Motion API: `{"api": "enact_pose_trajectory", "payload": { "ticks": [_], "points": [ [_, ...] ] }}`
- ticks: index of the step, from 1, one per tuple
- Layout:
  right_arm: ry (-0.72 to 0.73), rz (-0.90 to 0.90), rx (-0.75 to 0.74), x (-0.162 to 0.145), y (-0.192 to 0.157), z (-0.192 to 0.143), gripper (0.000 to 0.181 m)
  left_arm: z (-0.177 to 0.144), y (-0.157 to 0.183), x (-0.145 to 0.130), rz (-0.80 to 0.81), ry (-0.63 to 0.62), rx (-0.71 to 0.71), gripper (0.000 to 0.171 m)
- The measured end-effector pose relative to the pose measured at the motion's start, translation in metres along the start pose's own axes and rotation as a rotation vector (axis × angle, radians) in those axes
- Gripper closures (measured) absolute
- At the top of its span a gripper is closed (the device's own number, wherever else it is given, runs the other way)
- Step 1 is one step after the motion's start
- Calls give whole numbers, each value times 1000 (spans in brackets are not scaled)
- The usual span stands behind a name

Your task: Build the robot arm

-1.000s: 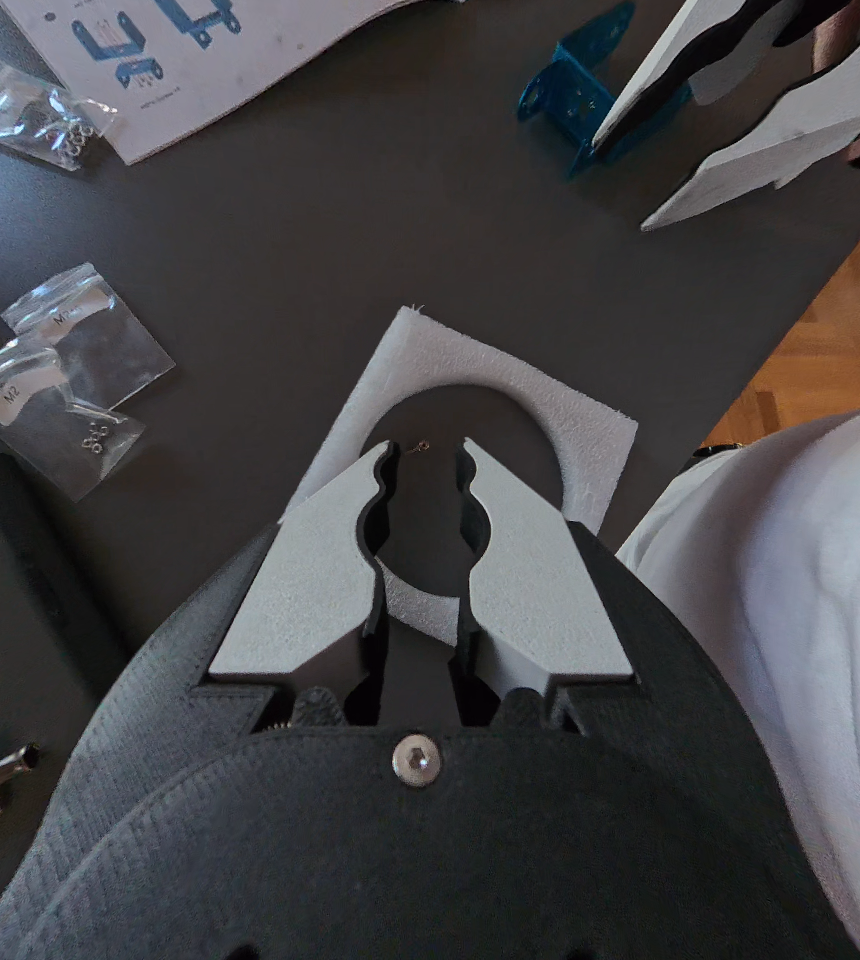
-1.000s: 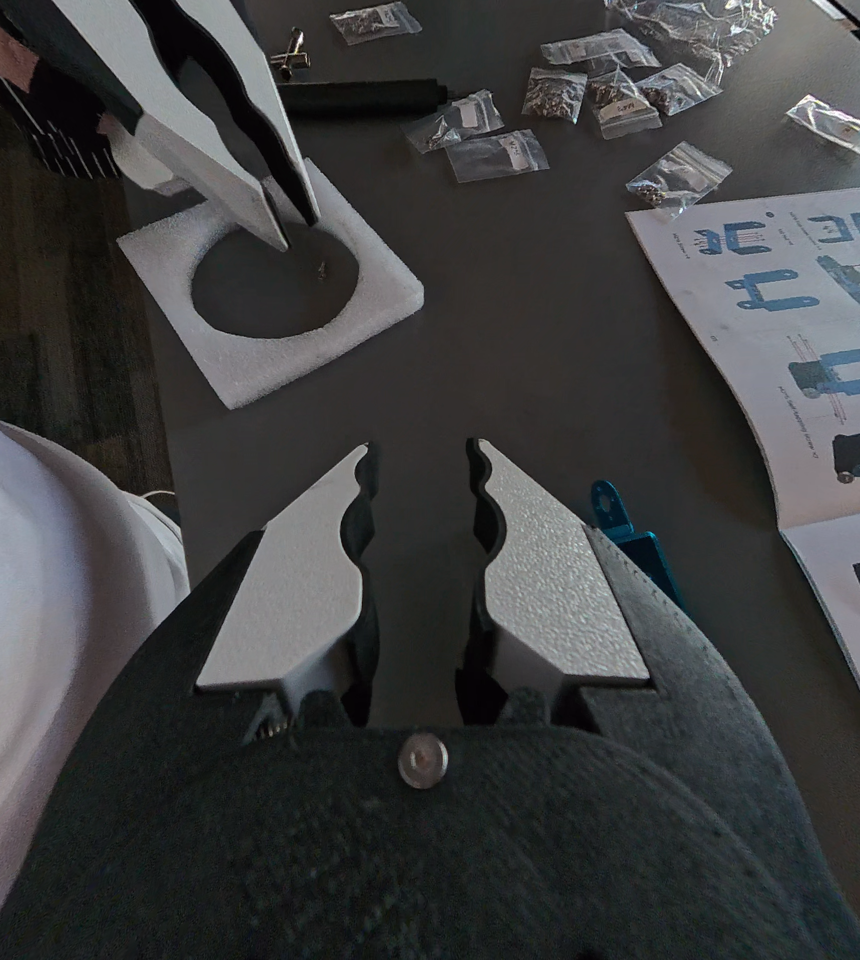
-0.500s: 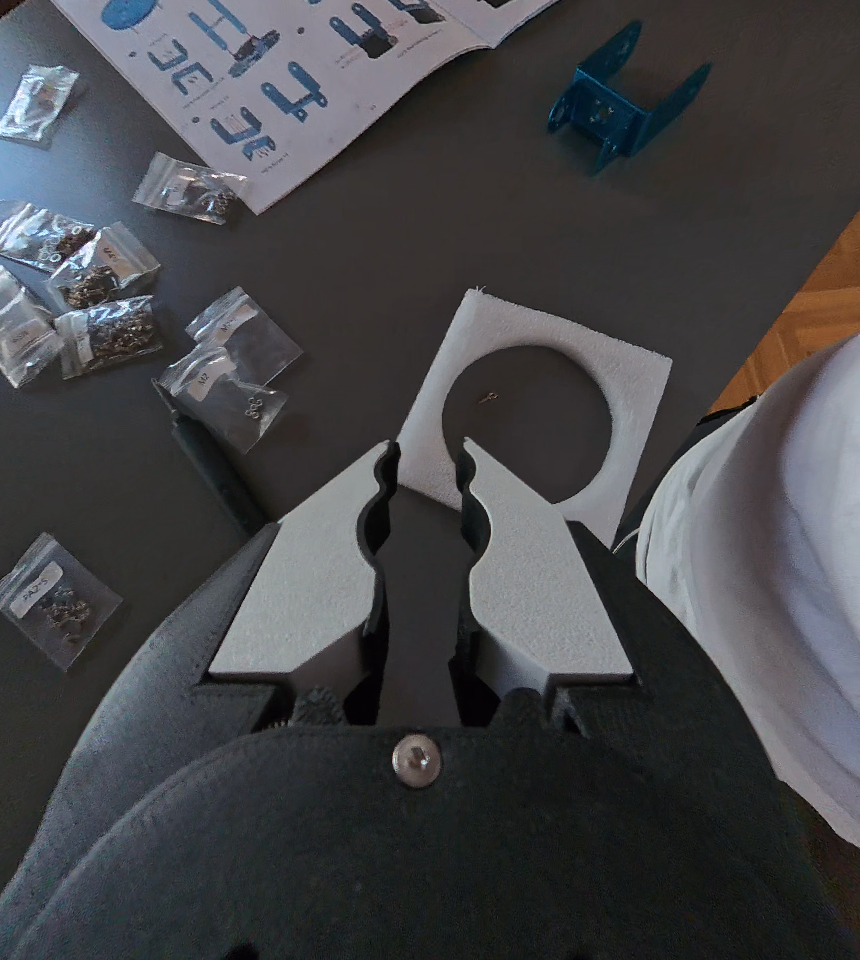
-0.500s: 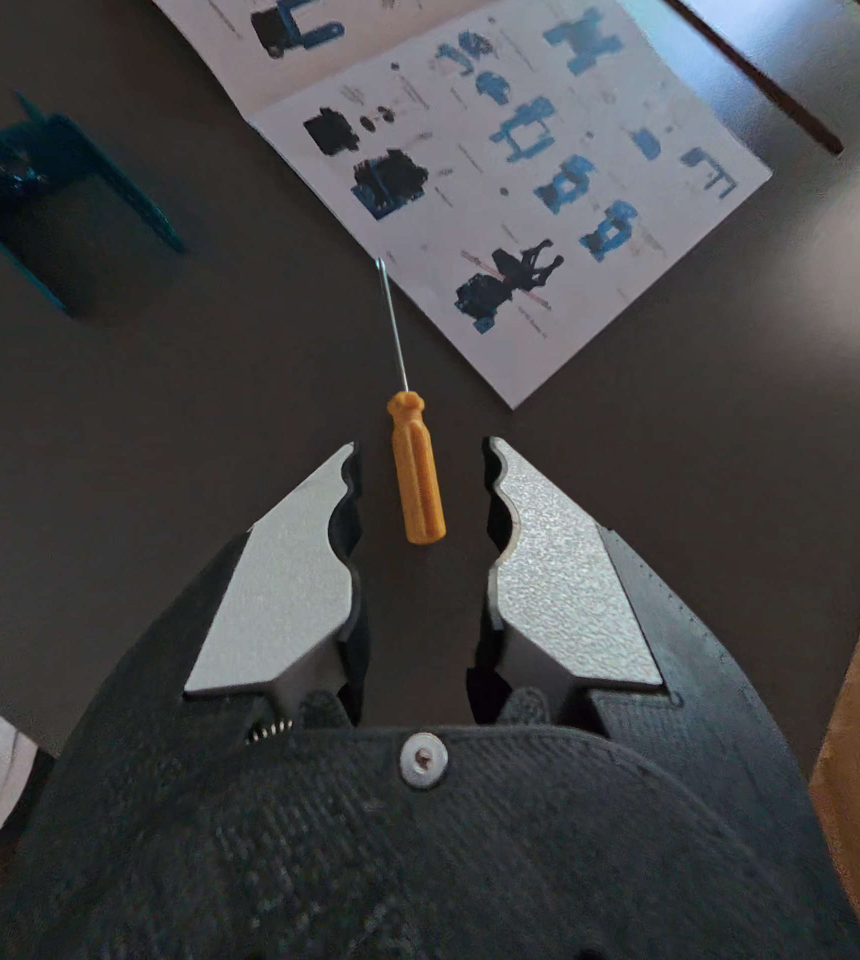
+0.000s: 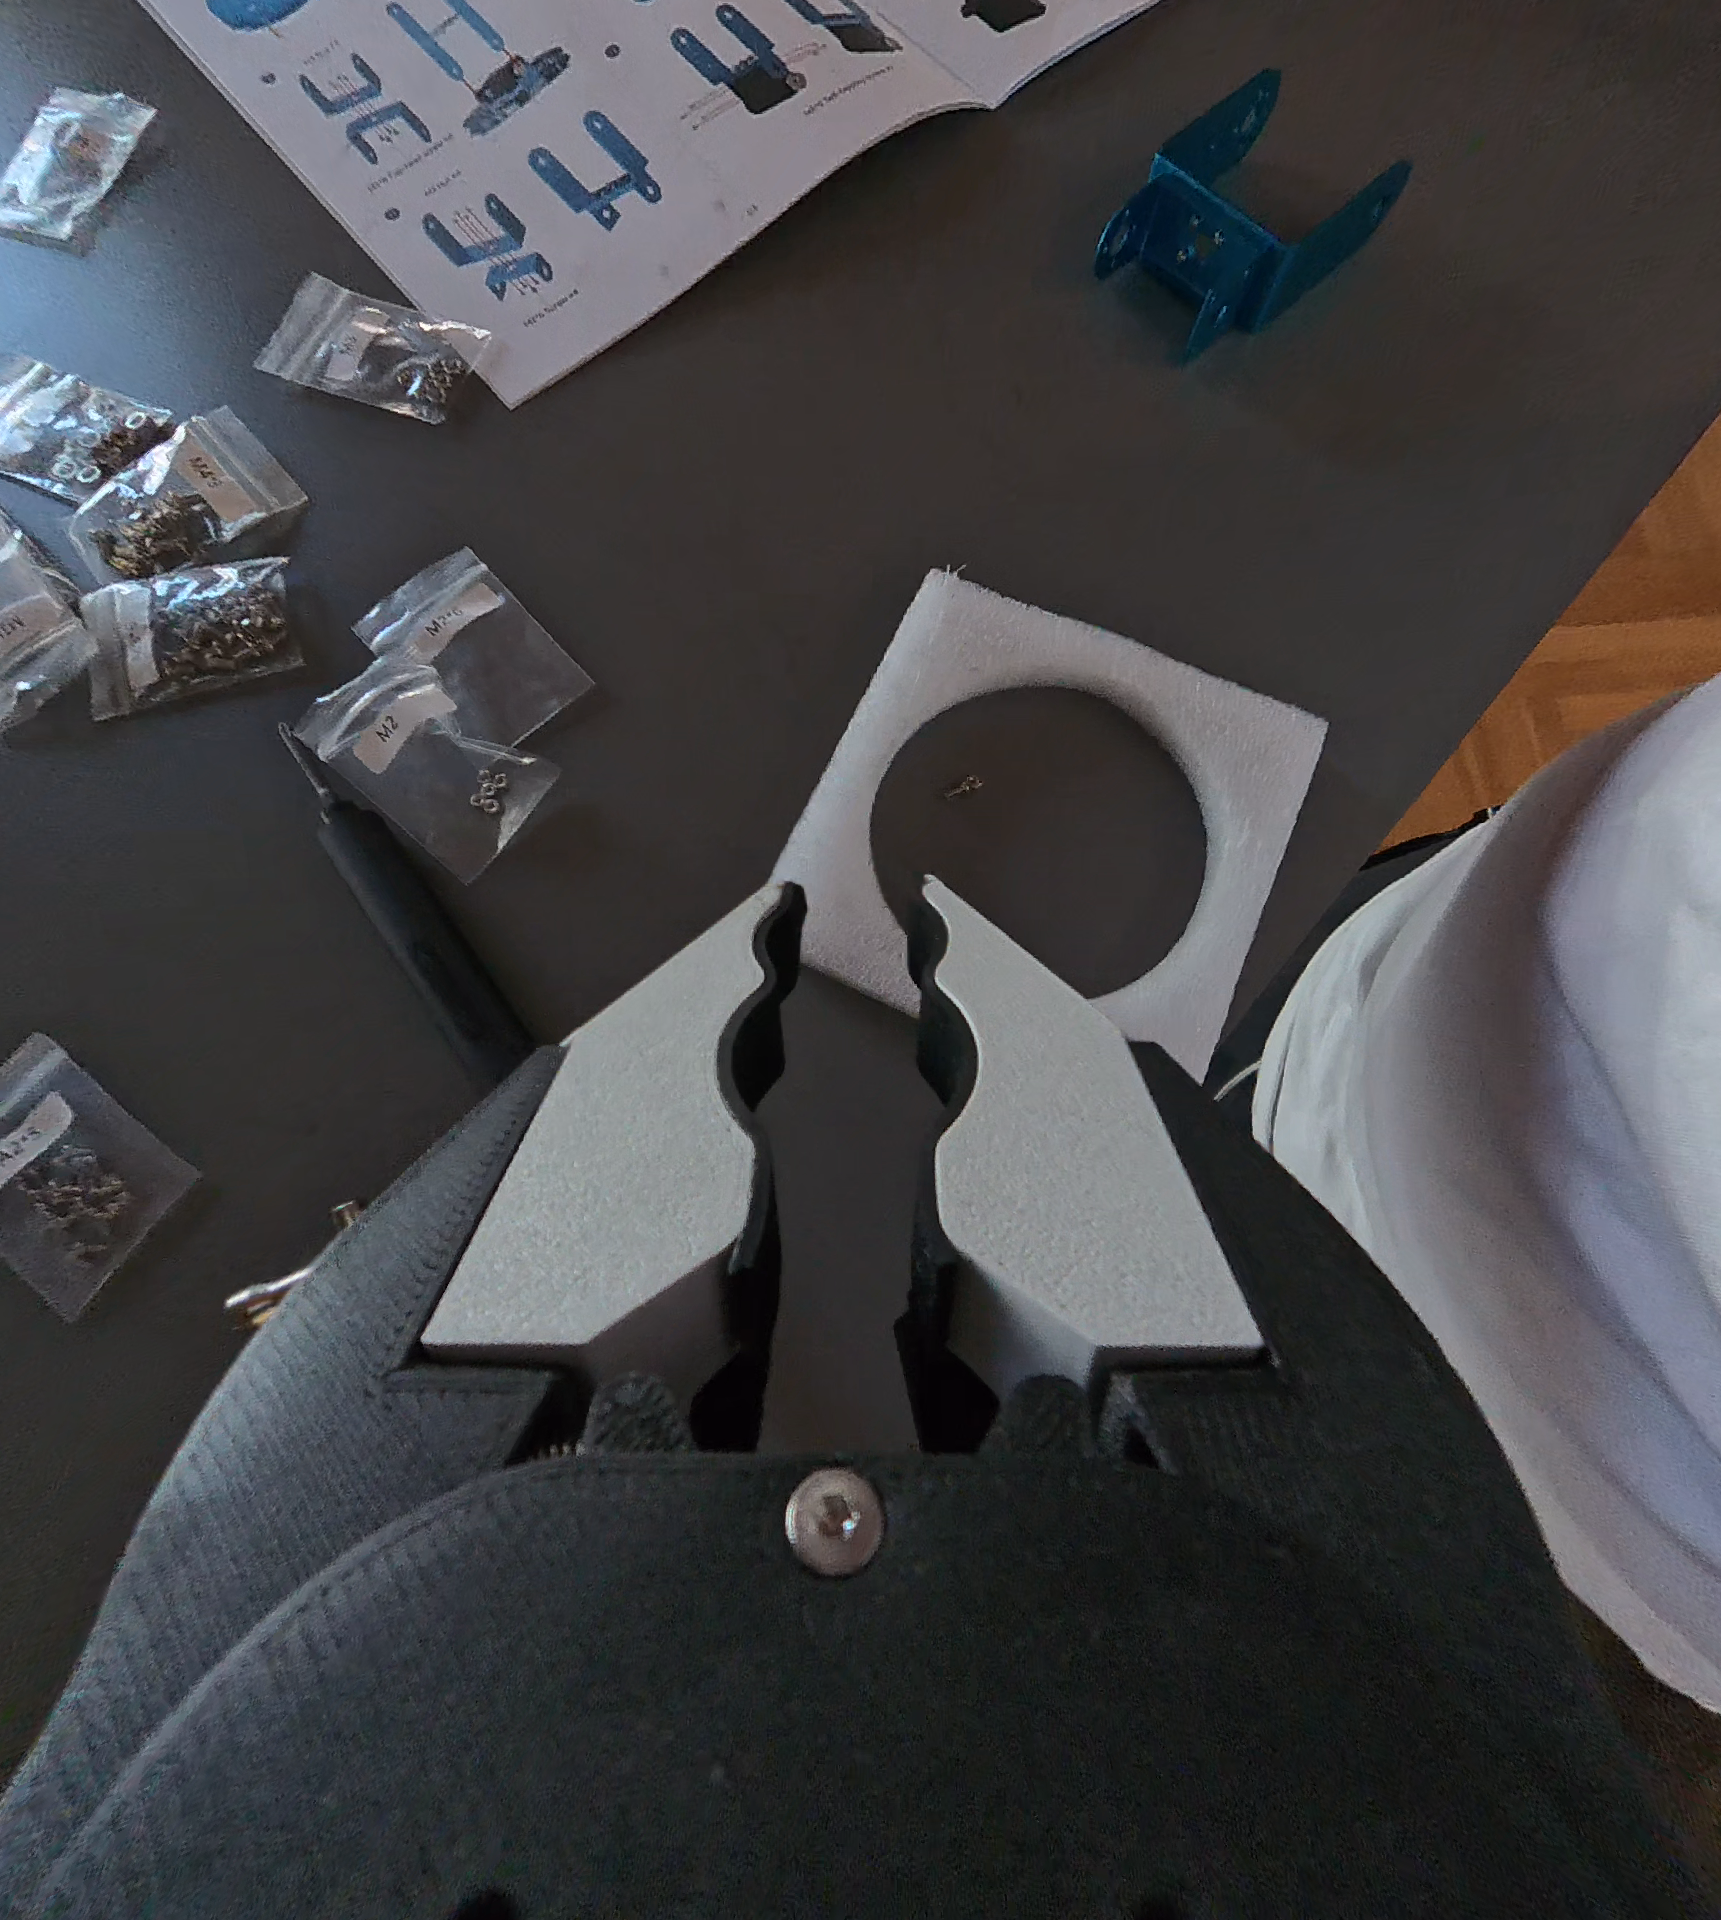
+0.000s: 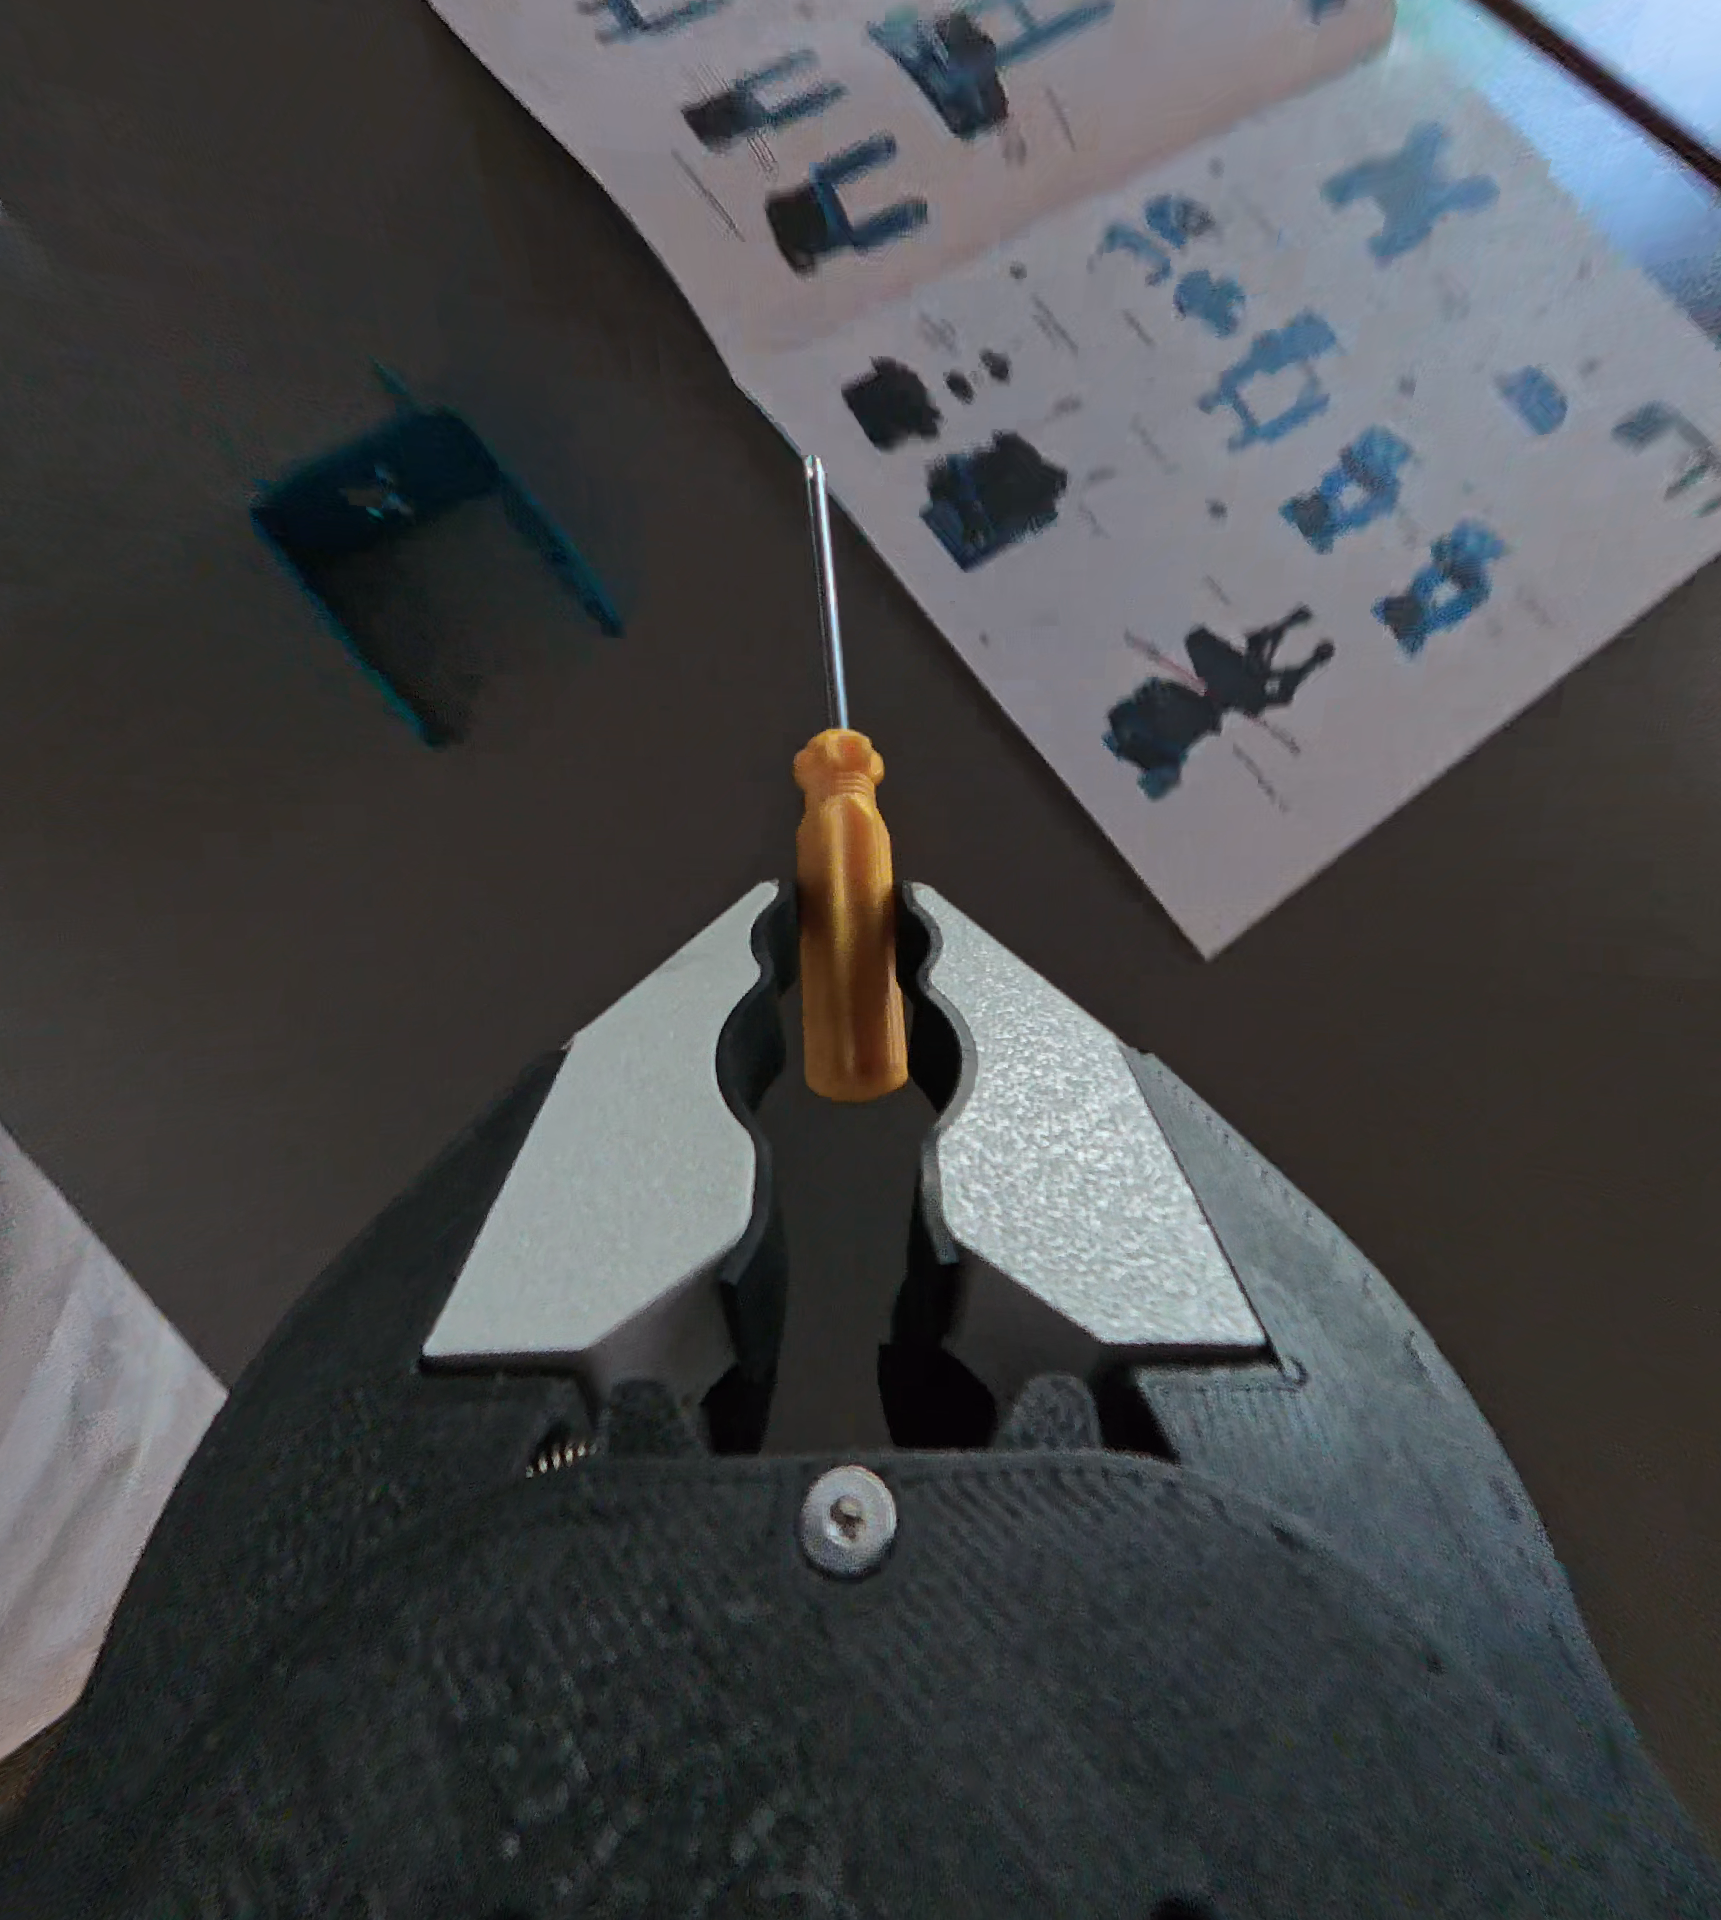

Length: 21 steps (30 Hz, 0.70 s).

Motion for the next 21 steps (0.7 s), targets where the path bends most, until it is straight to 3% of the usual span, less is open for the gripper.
{"api": "enact_pose_trajectory", "payload": {
  "ticks": [3, 5, 8, 13, 21],
  "points": [
    [51, -151, 10, 49, -44, -7, 165, 8, 4, -6, -8, 10, -40, 153],
    [108, -161, 156, 79, -84, 2, 165, 17, 5, -7, 1, 15, -72, 153],
    [53, -214, 349, 104, -141, 30, 164, 31, 5, -5, 47, 13, -92, 153],
    [-14, -200, 436, 104, -176, 57, 164, 42, -3, -7, 179, -75, -4, 143],
    [-109, -146, 473, 95, -188, 64, 165, 52, -11, -14, 142, -50, -12, 148]
  ]
}}
Point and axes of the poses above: each gripper's, where its closed fingertips meet, z out along the fingers, x out of its top, y = z × x across the jaws, the point moved 10 cm from there along -z, back along the fingers, and after that the axes turned 5 degrees about y, right-handed, at the moved point
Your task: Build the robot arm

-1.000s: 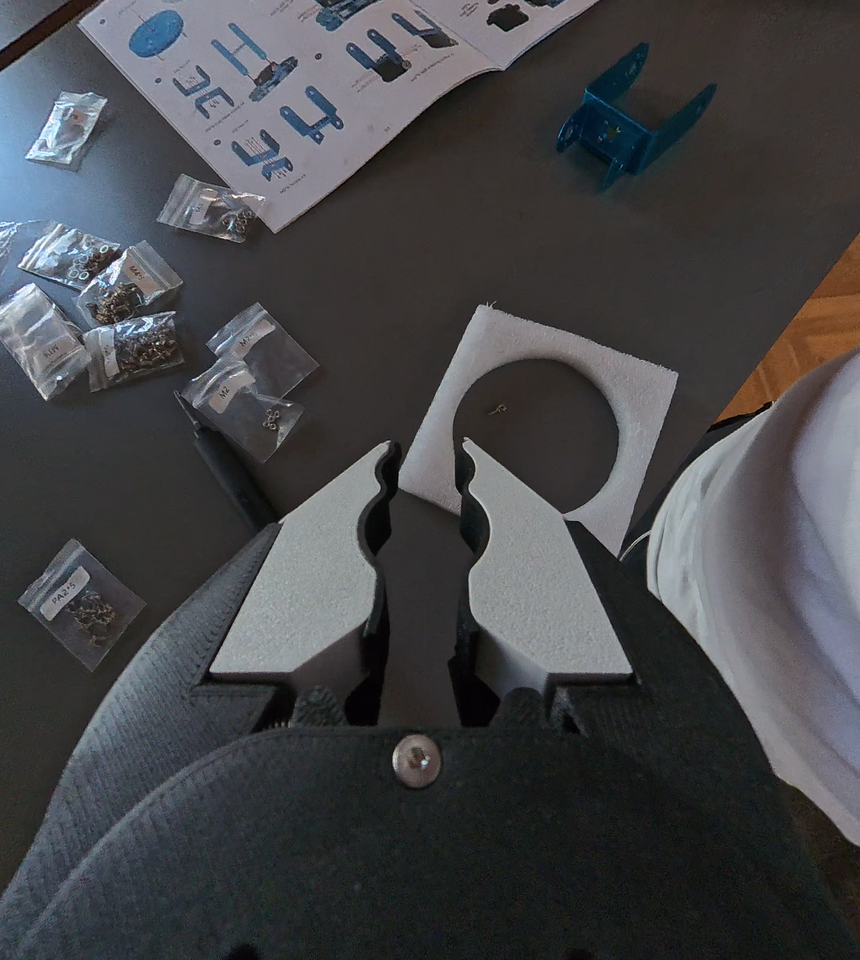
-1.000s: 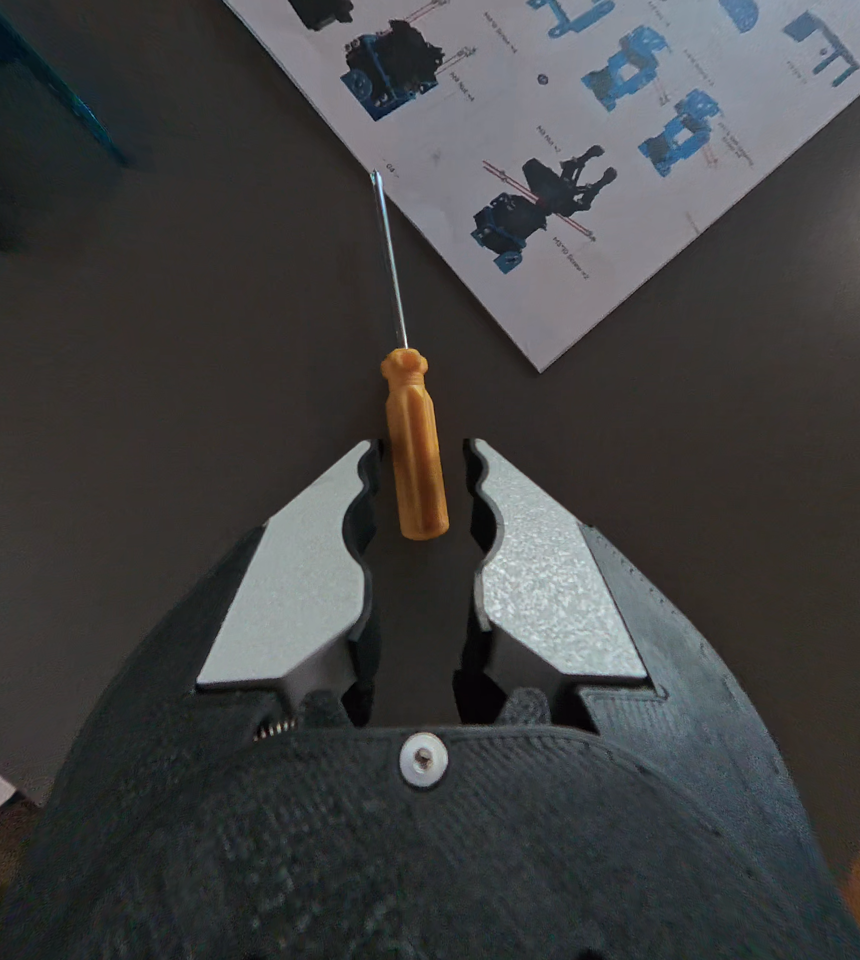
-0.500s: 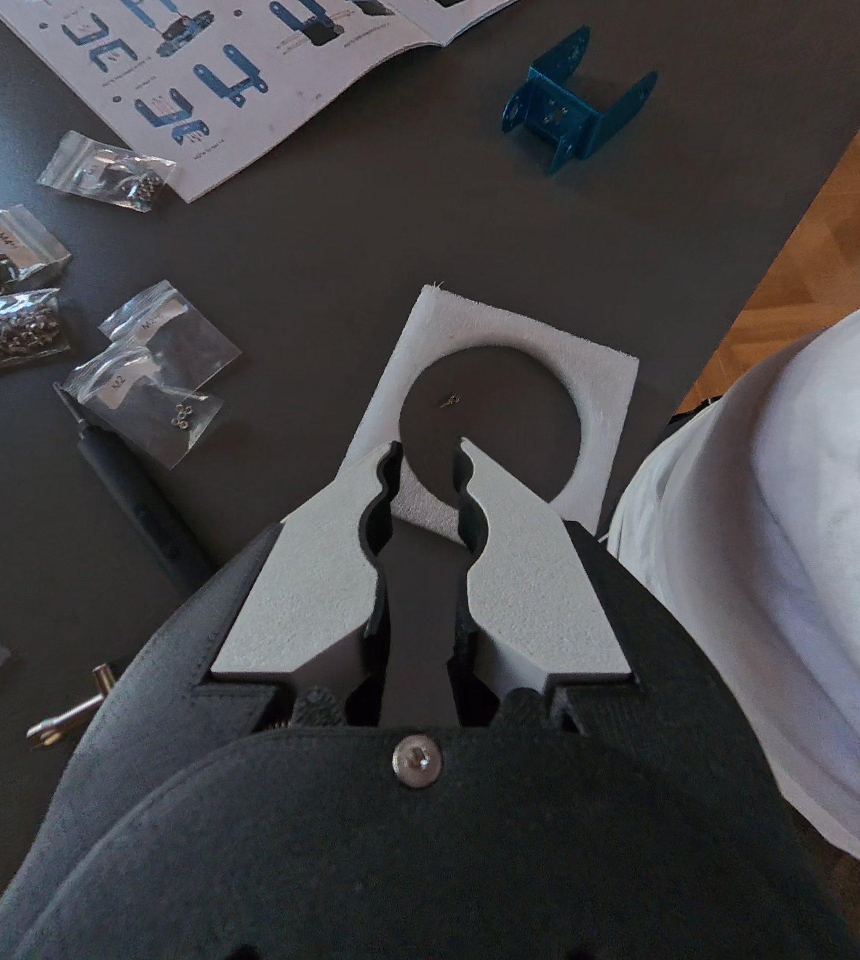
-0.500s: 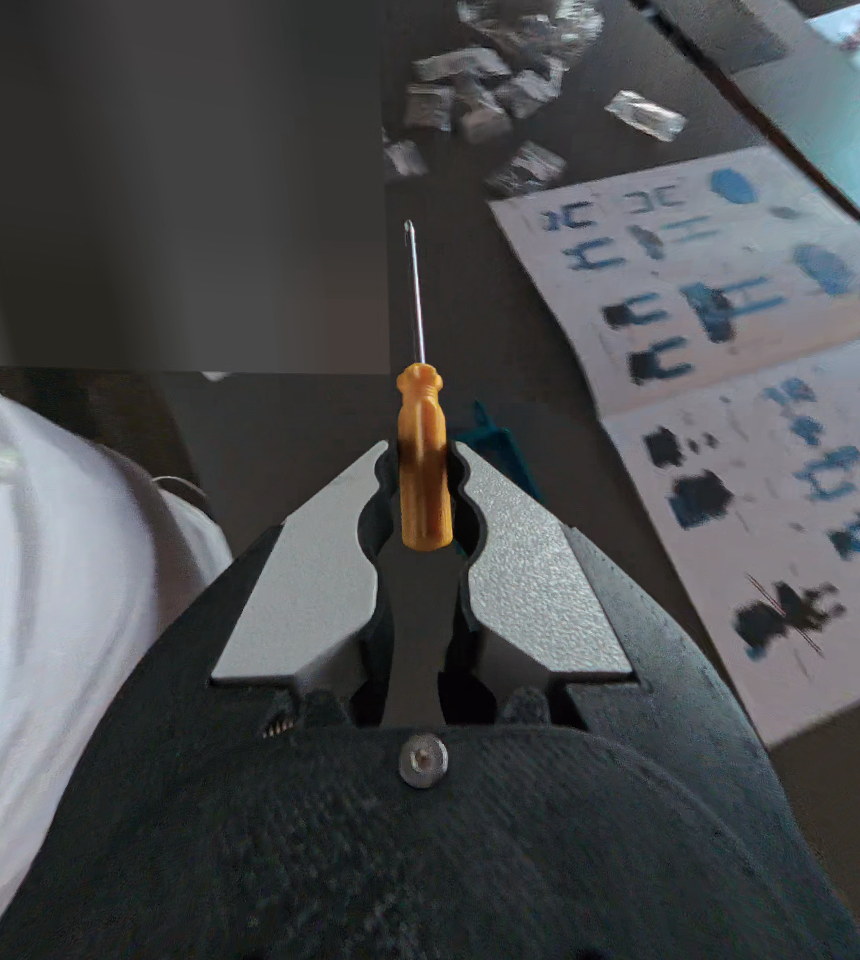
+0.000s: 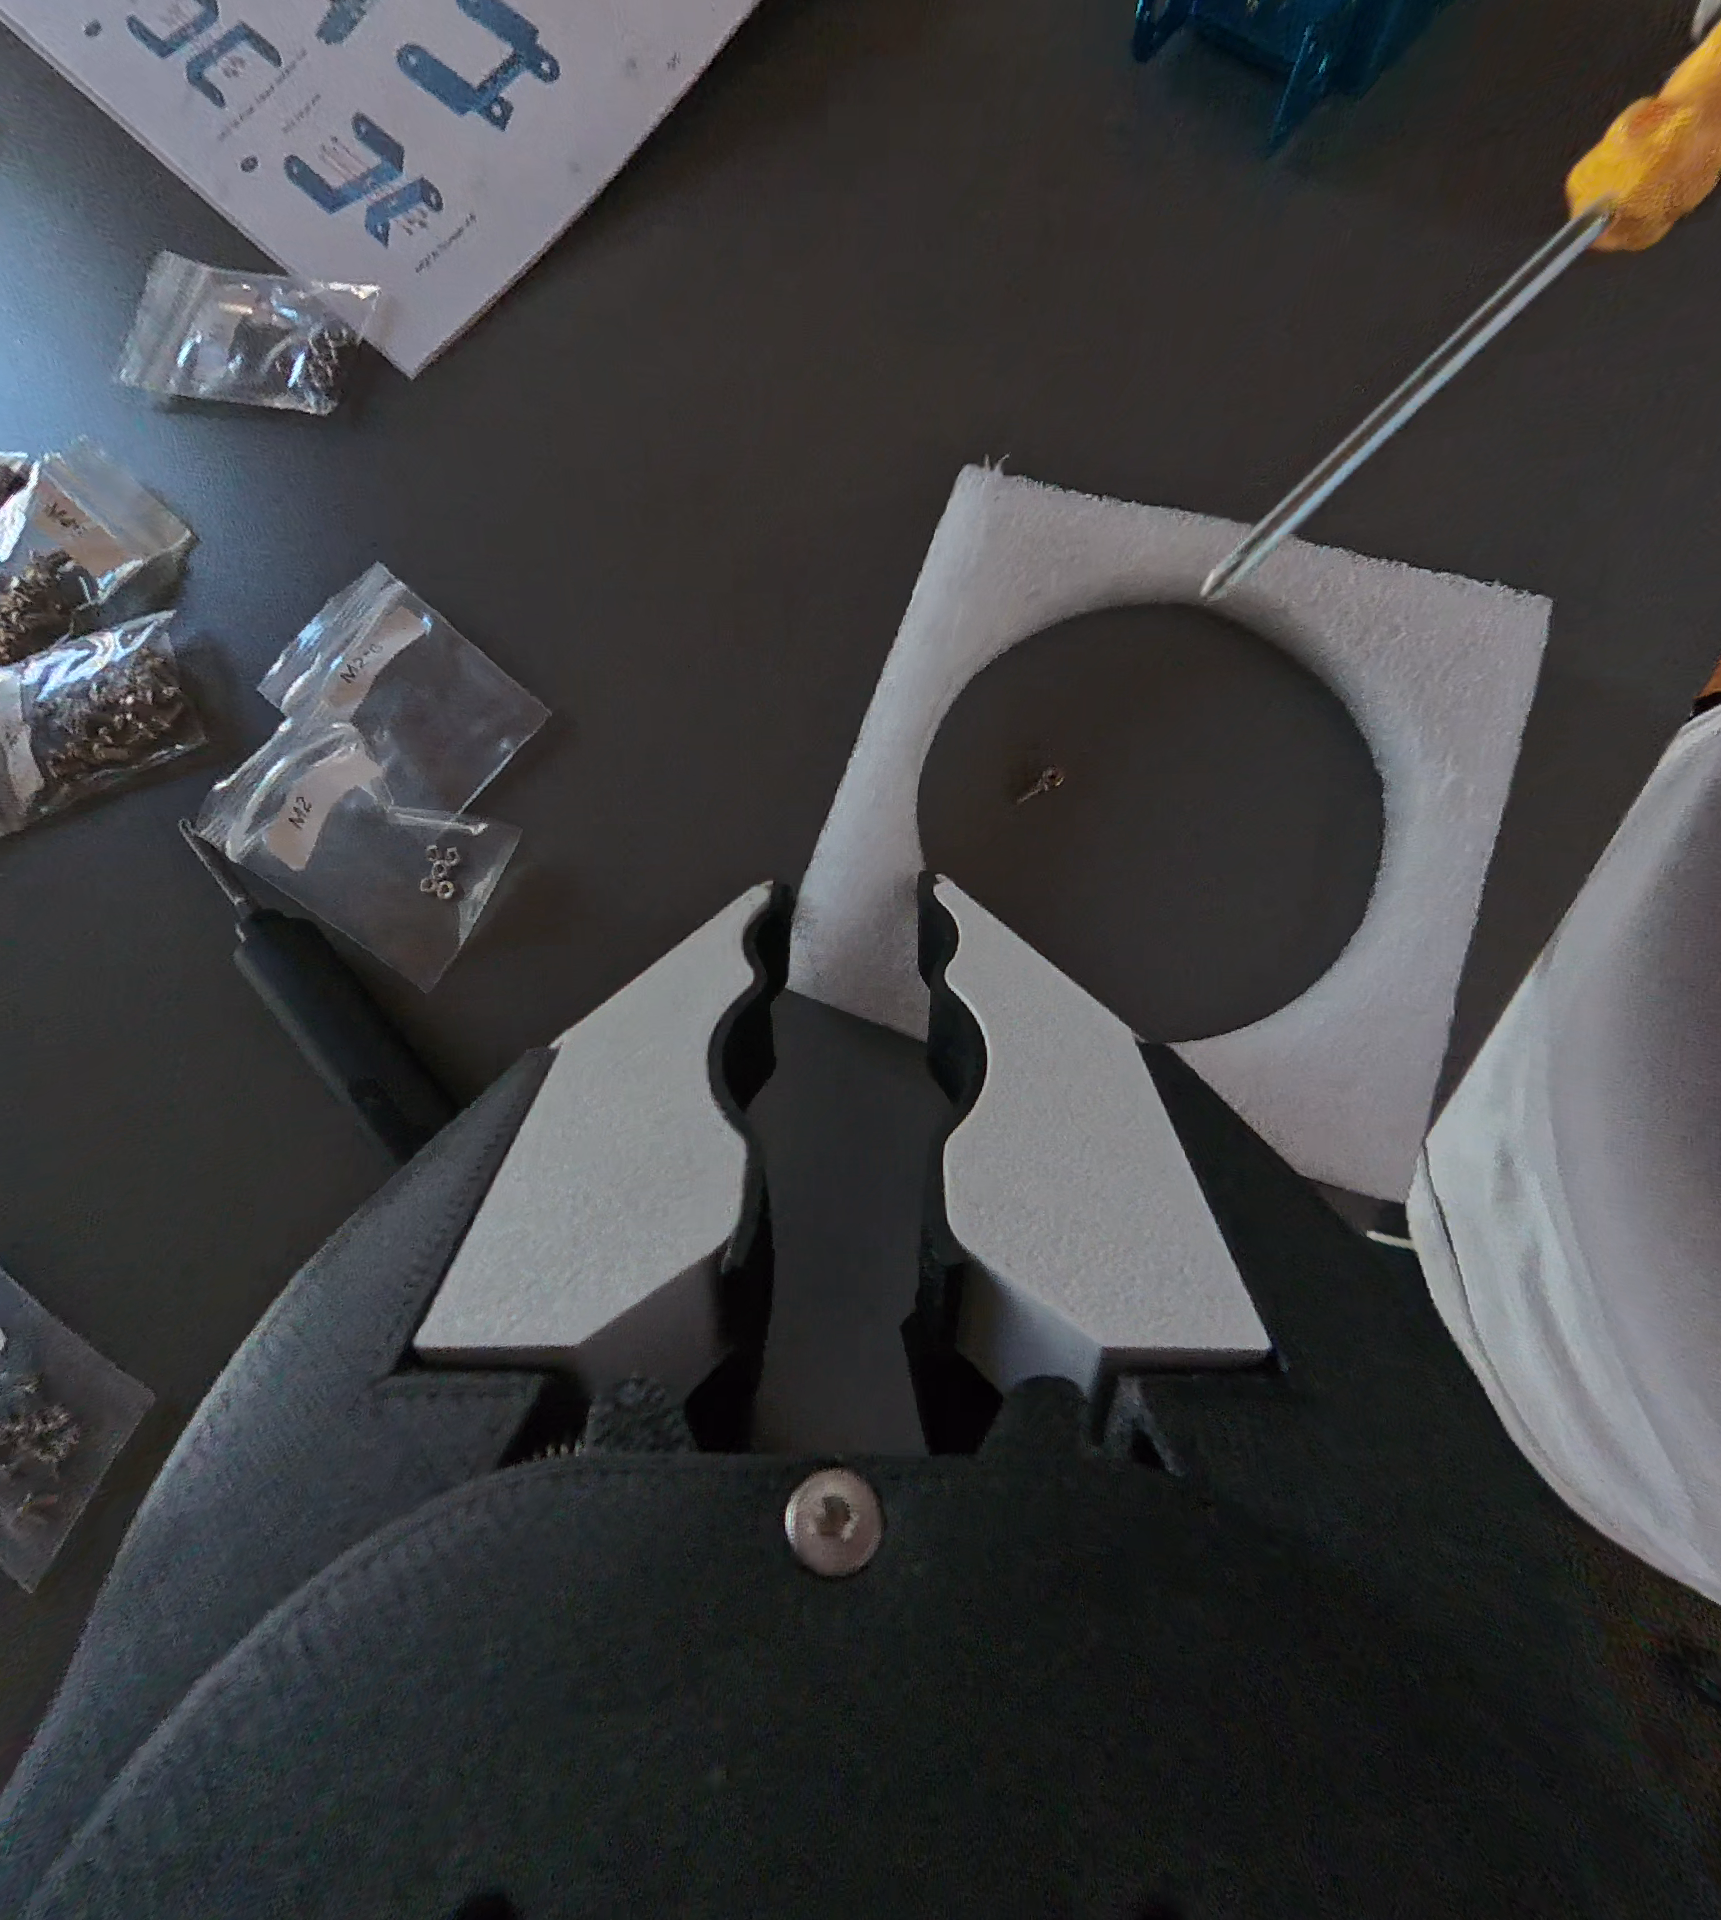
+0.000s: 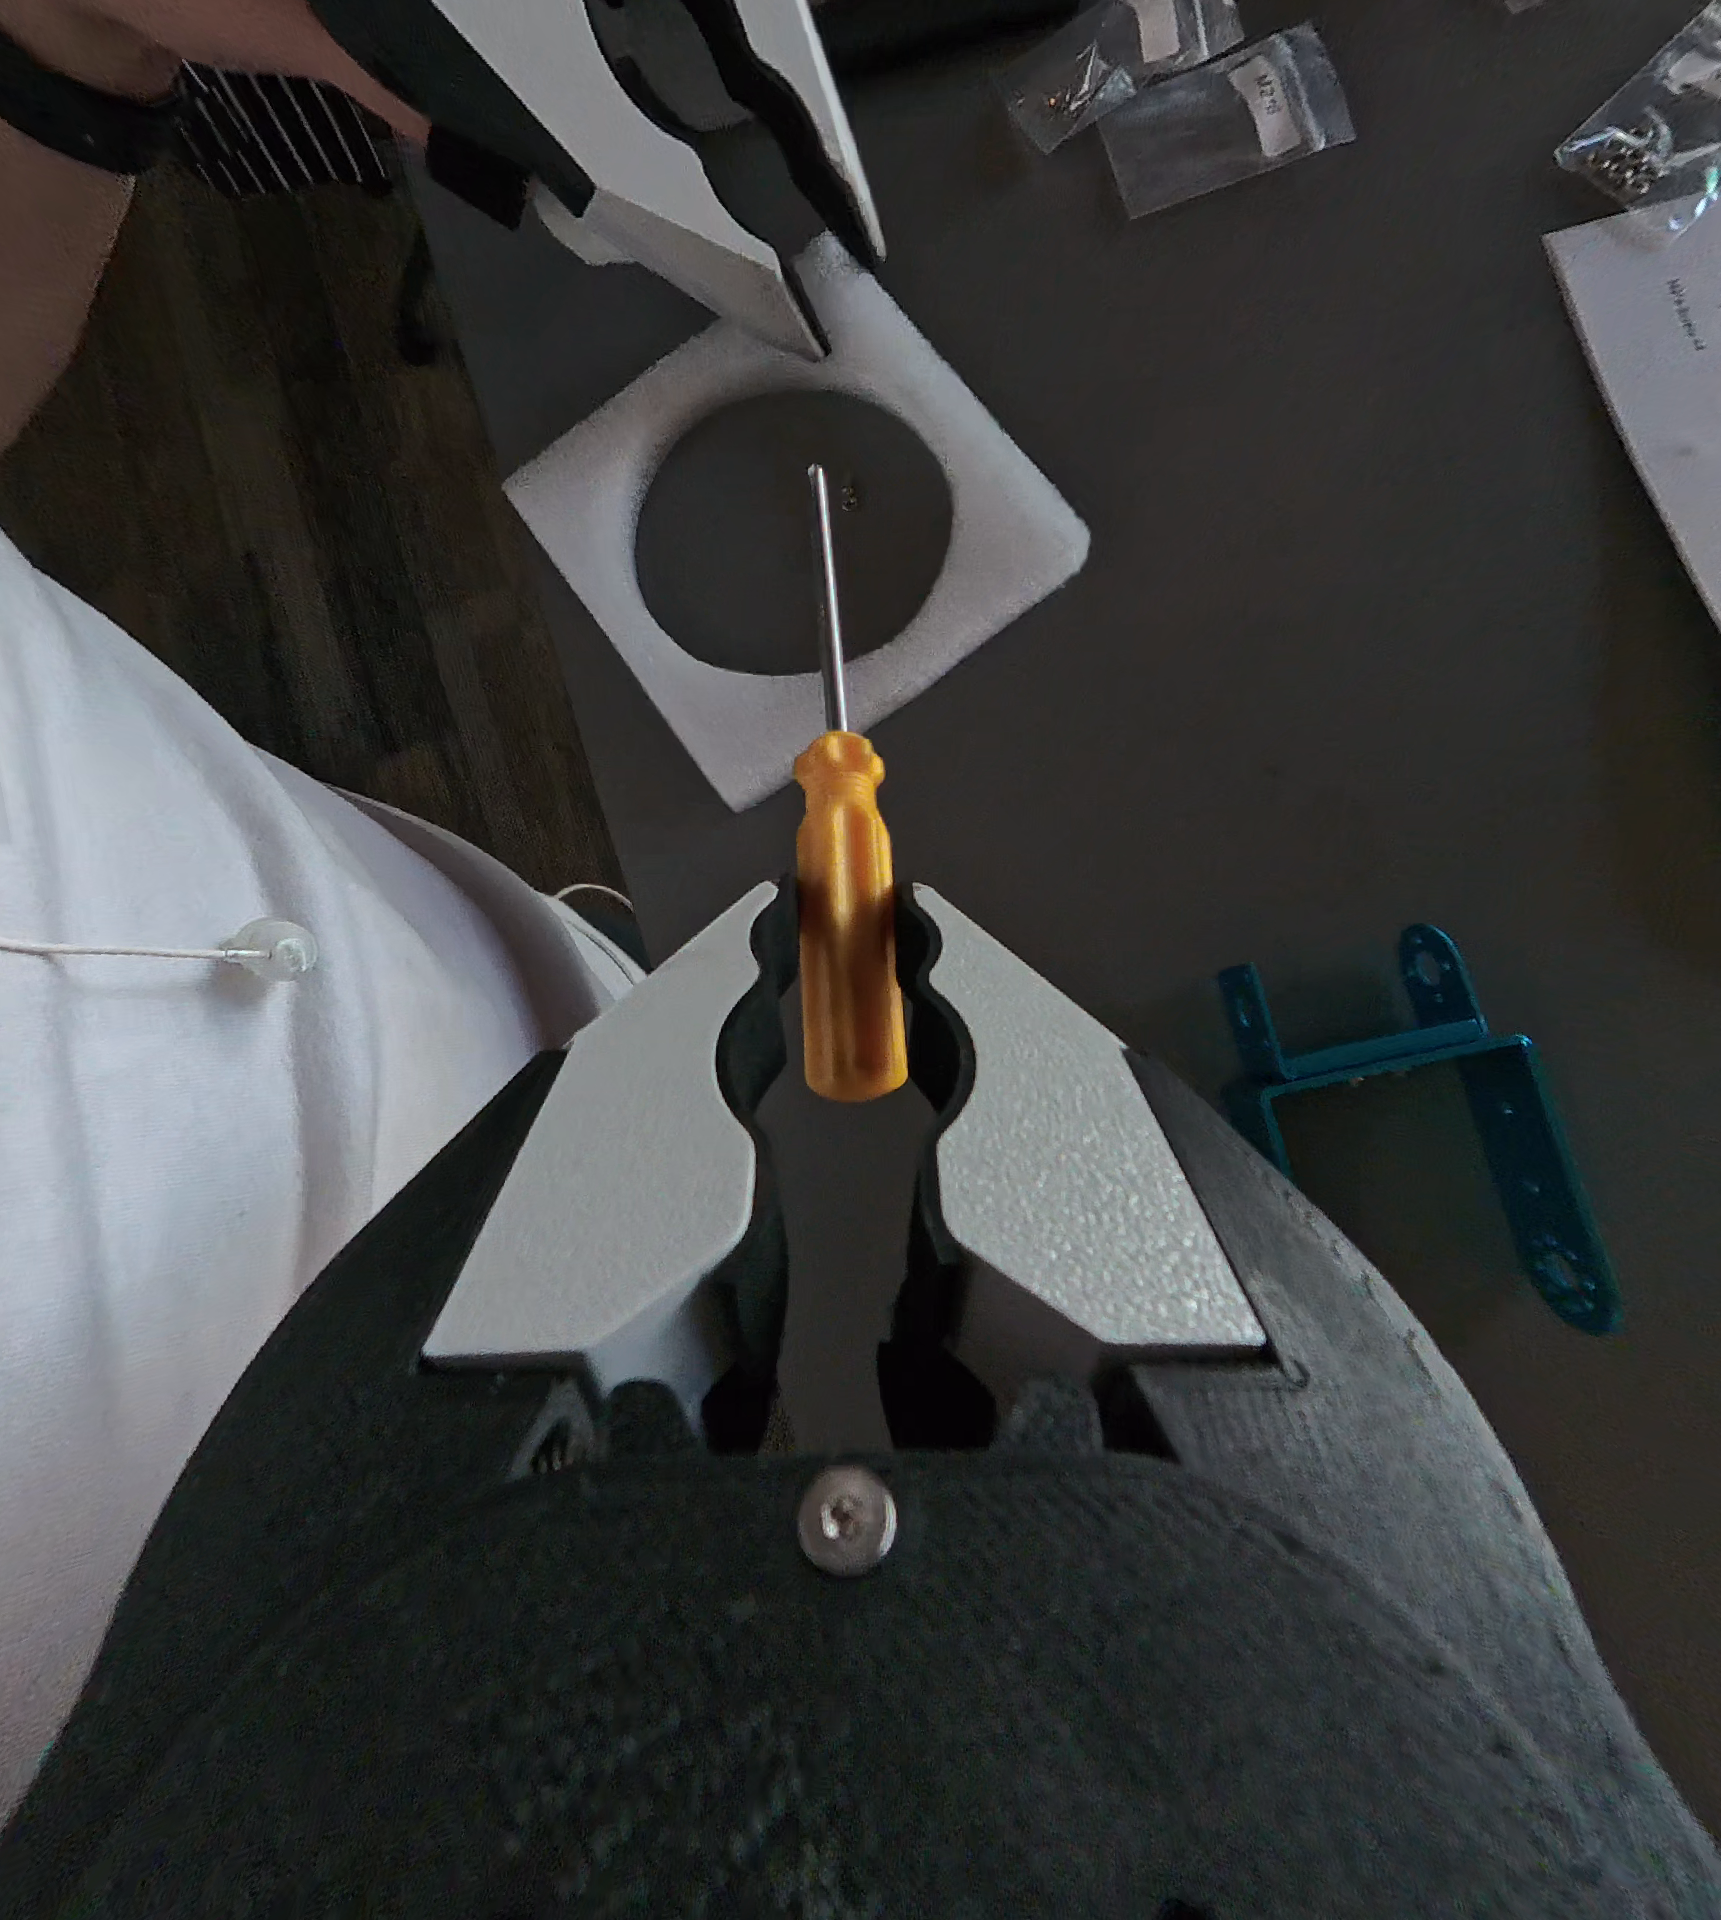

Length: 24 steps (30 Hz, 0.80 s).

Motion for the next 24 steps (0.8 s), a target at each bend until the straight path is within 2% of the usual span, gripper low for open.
{"api": "enact_pose_trajectory", "payload": {
  "ticks": [4, 9, 14, 20, 24],
  "points": [
    [-75, -114, -78, 16, -4, 6, 164, 13, -6, 7, -11, 15, -21, 148],
    [-171, -420, -177, 43, 3, 15, 163, 15, -13, 12, -41, 75, -30, 144],
    [-257, -869, -68, 73, 24, 29, 163, -5, -16, 11, -124, 162, -23, 144],
    [-322, -1121, 73, 97, 33, 46, 164, -28, -6, 0, -155, 192, 49, 145],
    [-377, -1196, 92, 104, 36, 51, 164, -39, 0, -13, -188, 184, 88, 146]
  ]
}}
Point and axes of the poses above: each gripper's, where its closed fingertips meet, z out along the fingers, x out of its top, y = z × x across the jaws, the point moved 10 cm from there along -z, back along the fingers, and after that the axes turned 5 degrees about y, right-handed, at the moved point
